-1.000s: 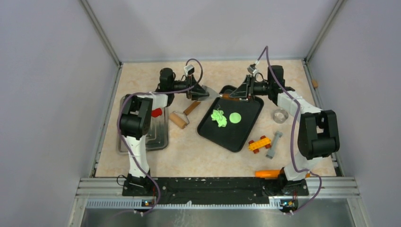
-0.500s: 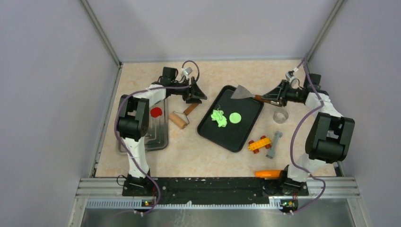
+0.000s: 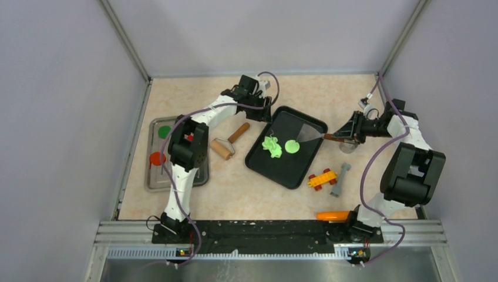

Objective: Roll out the dumpling wrappers from the dough

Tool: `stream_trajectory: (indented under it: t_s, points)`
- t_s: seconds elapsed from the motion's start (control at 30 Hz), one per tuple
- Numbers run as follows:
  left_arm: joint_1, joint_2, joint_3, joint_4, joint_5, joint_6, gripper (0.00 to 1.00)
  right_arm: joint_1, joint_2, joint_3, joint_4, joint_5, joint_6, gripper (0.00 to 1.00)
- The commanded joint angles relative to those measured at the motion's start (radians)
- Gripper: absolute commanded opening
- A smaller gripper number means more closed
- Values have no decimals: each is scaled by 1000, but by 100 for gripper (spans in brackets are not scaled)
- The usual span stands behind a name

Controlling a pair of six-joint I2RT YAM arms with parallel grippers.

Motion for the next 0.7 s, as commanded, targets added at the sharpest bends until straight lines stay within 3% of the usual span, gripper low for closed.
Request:
stream_trajectory:
  t_s: [0.0,0.17,0.4,0.67]
  points:
    - [-12,78,63,-59,-194,-7,57,-6,-99,18,-56,24,-72,0]
    - [-29,109,63,-63,-228,-38,47,-6,-90,-20,-97,62,-121,0]
    - [-25,103,11,-70,-280,-101,2,-9,17,52,-223,32,-294,0]
    - [-21,68,-27,-73,-258,-127,0,-10,146,133,-252,43,-350,0]
